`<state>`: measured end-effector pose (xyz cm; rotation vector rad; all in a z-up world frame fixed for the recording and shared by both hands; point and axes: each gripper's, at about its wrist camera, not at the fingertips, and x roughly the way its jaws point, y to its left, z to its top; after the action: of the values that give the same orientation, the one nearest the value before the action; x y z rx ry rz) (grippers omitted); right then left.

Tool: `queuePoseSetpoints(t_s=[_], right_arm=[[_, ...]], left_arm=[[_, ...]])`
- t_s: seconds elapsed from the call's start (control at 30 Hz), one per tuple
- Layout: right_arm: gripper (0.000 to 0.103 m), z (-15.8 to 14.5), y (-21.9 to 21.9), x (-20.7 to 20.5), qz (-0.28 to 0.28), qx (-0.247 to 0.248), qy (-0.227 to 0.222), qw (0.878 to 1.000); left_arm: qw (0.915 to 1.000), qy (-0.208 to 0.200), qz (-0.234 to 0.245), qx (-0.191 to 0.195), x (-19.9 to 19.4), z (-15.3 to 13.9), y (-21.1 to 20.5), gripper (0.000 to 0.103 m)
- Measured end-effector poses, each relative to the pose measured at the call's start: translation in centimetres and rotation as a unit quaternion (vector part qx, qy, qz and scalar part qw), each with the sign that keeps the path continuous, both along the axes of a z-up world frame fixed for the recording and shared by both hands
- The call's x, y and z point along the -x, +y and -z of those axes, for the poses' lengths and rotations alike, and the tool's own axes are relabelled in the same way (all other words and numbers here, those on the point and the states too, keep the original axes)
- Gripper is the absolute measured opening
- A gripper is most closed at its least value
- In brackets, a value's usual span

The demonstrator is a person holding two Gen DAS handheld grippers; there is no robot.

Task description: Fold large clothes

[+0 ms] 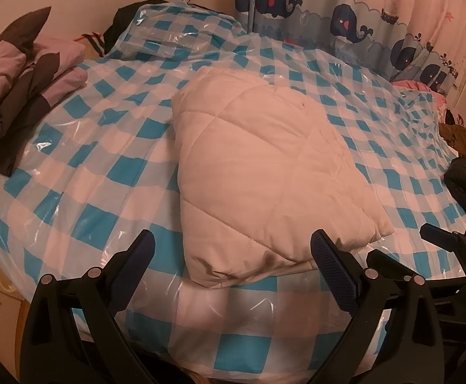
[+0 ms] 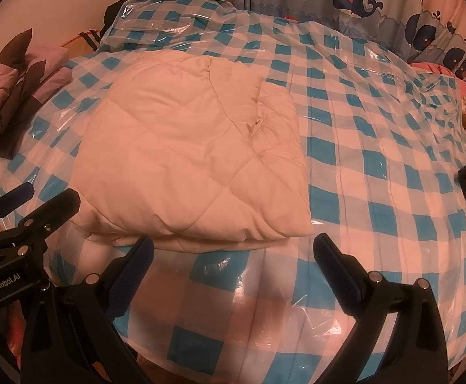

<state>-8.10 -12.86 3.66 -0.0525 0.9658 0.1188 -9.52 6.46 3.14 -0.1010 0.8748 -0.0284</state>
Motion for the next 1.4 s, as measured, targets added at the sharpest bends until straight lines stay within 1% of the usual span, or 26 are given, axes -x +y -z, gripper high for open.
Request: queuePoseSetpoints(t_s=[0.17,0.3,0.37,0.47,0.87,1.4], right_arm=[[0.096,0.0,0.0,0.0,0.000,0.000,0.000,1.000],[0.096,0.1,-0.1,0.0,0.001,-0.001,0.000,1.000],[0.096,0.1,-0.2,0.2,0.002,-0.002,-0.001,1.000],[0.096,0.2,-0.6,0.4,0.004,-0.002,-0.001,1.000],[0.096,0.2,-2.3,0.8,0.010,-0.003,0.002,1.000],[0.096,0.6,-2.7,1.0,0.005,-0.004,0.005,1.000]], left_arm=[[1.0000,0.001,0.003,-0.004,-0.2,-0.1,0.0,0.094],[0.9995,-0.019,0.008,-0.025,-0.1,-0.6,-0.2,0.094],[0.9994,-0.023,0.013,-0.024,-0.2,-0.8,-0.2,0.095],[0.9990,-0.014,0.014,-0.040,-0.4,-0.6,-0.4,0.095],[0.9996,-0.005,0.010,-0.027,-0.7,-0.7,0.3,0.095],[0.9988,-0.011,0.022,-0.043,-0.5,-1.0,-0.5,0.095]])
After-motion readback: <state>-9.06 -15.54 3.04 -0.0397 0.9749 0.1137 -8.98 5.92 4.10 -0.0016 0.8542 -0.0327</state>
